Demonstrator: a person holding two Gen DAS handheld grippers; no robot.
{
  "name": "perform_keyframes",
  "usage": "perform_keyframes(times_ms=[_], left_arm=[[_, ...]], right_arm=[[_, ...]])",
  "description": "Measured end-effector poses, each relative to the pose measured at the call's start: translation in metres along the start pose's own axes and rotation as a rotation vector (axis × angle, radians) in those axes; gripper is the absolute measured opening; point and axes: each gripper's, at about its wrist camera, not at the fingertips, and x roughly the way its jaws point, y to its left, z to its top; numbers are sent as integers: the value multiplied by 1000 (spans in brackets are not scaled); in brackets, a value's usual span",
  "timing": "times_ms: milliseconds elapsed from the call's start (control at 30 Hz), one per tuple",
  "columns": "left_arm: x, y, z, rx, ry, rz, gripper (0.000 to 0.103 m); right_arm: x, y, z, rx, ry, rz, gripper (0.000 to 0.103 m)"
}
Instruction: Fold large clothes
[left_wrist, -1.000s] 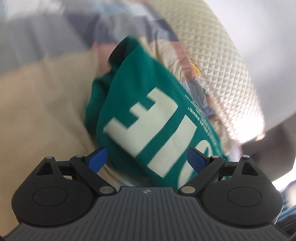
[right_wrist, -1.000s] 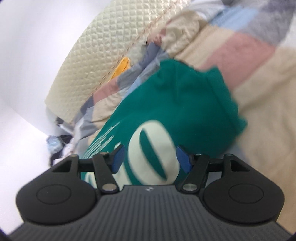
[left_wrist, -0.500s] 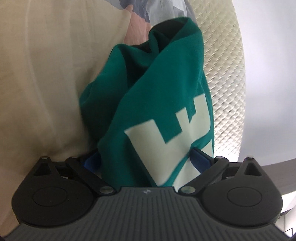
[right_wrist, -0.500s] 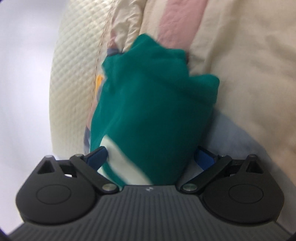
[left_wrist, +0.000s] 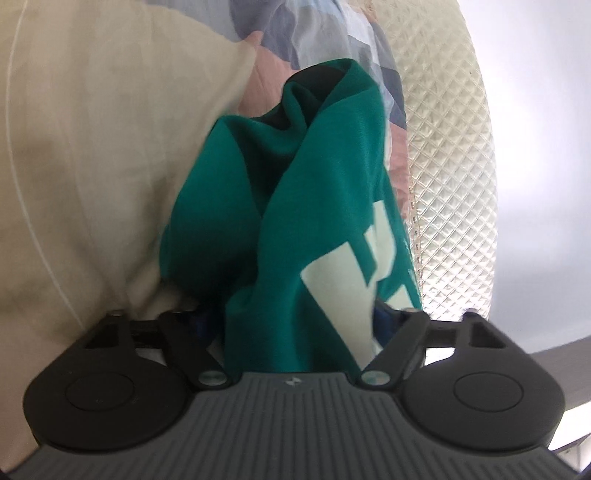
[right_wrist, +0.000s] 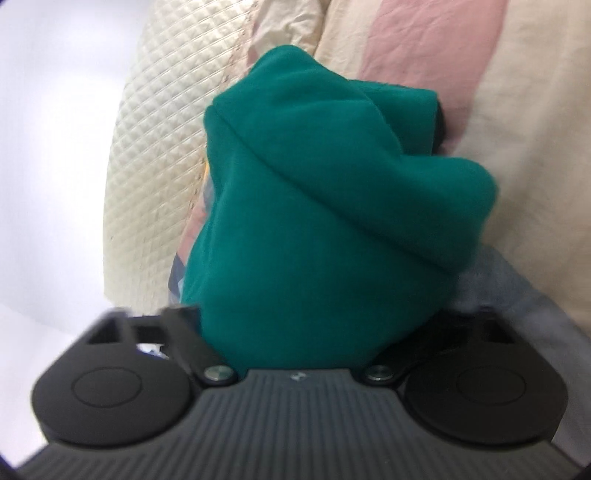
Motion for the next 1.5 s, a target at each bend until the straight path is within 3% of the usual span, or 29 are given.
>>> perform_keyframes(times_ms=[133, 333, 567, 833, 1067, 1200, 1367, 1500], left_arm=[[-3, -9, -1, 58, -12, 5, 54], [-13, -21, -8, 116, -32, -16, 42], [-27, -47, -21, 160, 18, -70, 40], [-11, -128, -63, 263, 113, -156, 39], [50, -246, -113, 373, 195, -242, 39], [96, -285, -150, 453, 215, -254, 39], [165, -288, -183, 495, 253, -206, 39], [204, -255, -209, 532, 300, -121, 39]], right_arm=[[-5, 19, 0, -105, -9, 10, 49], [-26, 57, -2, -226, -31, 66, 43], [-65, 83, 10, -264, -50, 88, 42], [-125, 119, 73, -342, -129, 120, 42], [-185, 136, 167, -344, -260, 161, 42], [-197, 119, 210, -319, -321, 144, 42], [-194, 77, 243, -296, -335, 64, 42], [-180, 26, 249, -262, -319, 7, 42]])
